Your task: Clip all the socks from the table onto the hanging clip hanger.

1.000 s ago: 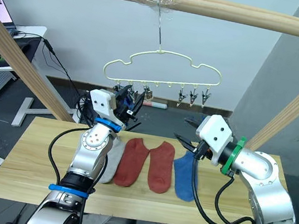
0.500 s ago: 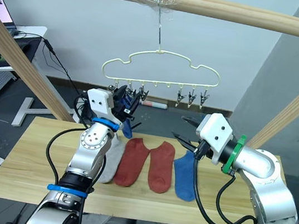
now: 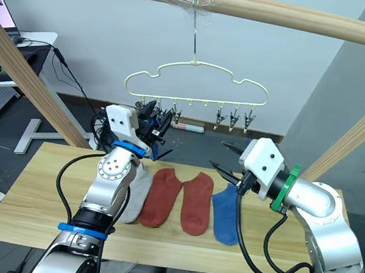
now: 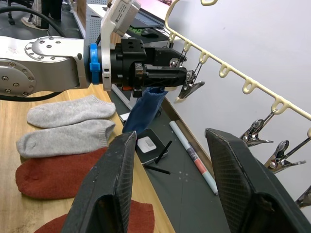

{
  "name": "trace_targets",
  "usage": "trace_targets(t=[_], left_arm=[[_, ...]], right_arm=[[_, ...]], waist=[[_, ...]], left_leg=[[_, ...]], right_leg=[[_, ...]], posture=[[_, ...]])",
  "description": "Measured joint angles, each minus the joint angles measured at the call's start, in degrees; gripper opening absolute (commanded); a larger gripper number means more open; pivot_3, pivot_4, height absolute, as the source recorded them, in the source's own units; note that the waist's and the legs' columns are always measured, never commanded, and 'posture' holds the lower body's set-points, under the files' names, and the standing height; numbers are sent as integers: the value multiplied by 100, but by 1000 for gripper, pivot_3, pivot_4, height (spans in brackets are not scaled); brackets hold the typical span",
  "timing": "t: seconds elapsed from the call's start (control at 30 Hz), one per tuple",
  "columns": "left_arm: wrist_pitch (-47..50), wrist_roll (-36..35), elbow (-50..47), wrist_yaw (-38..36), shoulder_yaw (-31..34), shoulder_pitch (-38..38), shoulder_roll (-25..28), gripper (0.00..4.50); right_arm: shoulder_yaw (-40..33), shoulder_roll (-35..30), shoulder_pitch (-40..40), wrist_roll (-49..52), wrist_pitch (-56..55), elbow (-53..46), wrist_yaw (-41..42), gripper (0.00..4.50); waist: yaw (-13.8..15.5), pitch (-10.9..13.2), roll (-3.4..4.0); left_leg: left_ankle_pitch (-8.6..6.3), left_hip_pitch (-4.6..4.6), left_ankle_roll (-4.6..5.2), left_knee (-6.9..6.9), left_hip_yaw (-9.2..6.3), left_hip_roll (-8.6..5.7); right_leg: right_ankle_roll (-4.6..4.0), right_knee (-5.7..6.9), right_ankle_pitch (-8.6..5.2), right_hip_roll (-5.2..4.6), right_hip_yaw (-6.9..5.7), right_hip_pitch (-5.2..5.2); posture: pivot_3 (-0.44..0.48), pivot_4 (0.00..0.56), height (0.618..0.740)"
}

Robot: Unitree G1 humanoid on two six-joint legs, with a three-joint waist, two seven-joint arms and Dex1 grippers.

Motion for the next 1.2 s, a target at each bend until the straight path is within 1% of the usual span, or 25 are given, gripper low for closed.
trace_targets(t=[0.2,0.23,0.27,0.3,0.4,0.5,0.57,0.67,0.73,0.8,0.83,1.0,1.2], left_arm=[[14,-4,0,10,9,0,0,2432],[14,-7,0,8,13,0,0,2049],[14,-14,0,7,18,0,-2,1884],[14,-26,0,2,18,0,-7,1545],[10,-39,1,-7,18,-4,-15,778],[2,-48,1,-15,17,-10,-14,294],[-6,-50,0,-37,17,-12,-12,78],[-7,-53,-7,-118,22,-6,28,77],[0,-67,-42,-177,34,20,107,77],[35,-98,-104,-308,40,41,182,77],[76,-133,-176,-386,40,53,205,76],[352,-300,-385,-628,41,113,257,76],[519,-318,-443,-738,44,159,292,76]], right_arm=[[0,0,15,0,-19,15,0,2346],[0,0,21,-1,-21,15,0,2381],[0,0,29,-1,-22,15,0,2381],[0,-1,39,-1,-23,15,-1,2381],[0,-1,87,-2,-24,15,-4,2381],[0,-1,140,-4,-25,14,-19,2381],[7,-2,216,-16,-29,10,-67,2381],[162,-19,635,-286,-21,21,-294,2937],[347,16,894,-544,19,138,-539,3614],[512,217,1011,-888,152,356,-952,4275],[585,367,1050,-1021,215,495,-1160,4500],[1004,1130,1161,-1533,324,1473,-1969,4500],[1146,1836,1001,-1811,267,2809,-2469,4500]], waist=[[0,0,0],[0,0,0],[0,0,0],[0,-1,0],[0,-1,0],[0,-2,-1],[0,-6,-1],[4,-21,-8],[0,-22,-8],[-8,-22,-8],[-7,-23,-8],[-2,-23,-8],[-7,-23,-8]], left_leg=[[0,0,0,1,1,0],[0,0,0,1,1,0],[0,0,0,1,1,0],[0,0,0,1,1,0],[0,0,0,1,1,0],[0,0,0,2,2,0],[0,0,0,2,2,0],[0,0,0,2,3,1],[0,1,0,2,3,1],[2,6,-2,3,2,4],[9,6,-10,3,2,5],[23,6,-8,1,4,5],[34,7,-2,2,7,7]], right_leg=[[0,0,0,0,0,0],[0,0,0,0,0,0],[0,0,1,0,0,0],[0,1,1,0,0,0],[0,1,1,0,0,0],[-1,2,1,0,1,0],[-1,2,1,0,0,0],[-1,2,1,0,-2,1],[-1,2,1,-1,3,1],[-5,4,7,-1,8,1],[-6,4,10,-1,7,1],[-8,6,20,9,4,1],[-9,5,30,16,7,1]], posture=[[-62,189,720],[-62,188,720],[-62,188,720],[-62,188,720],[-64,187,720],[-64,187,720],[-64,187,720],[-57,195,720],[-57,195,720],[-57,195,720],[-55,201,720],[-52,205,720],[-50,209,720]])
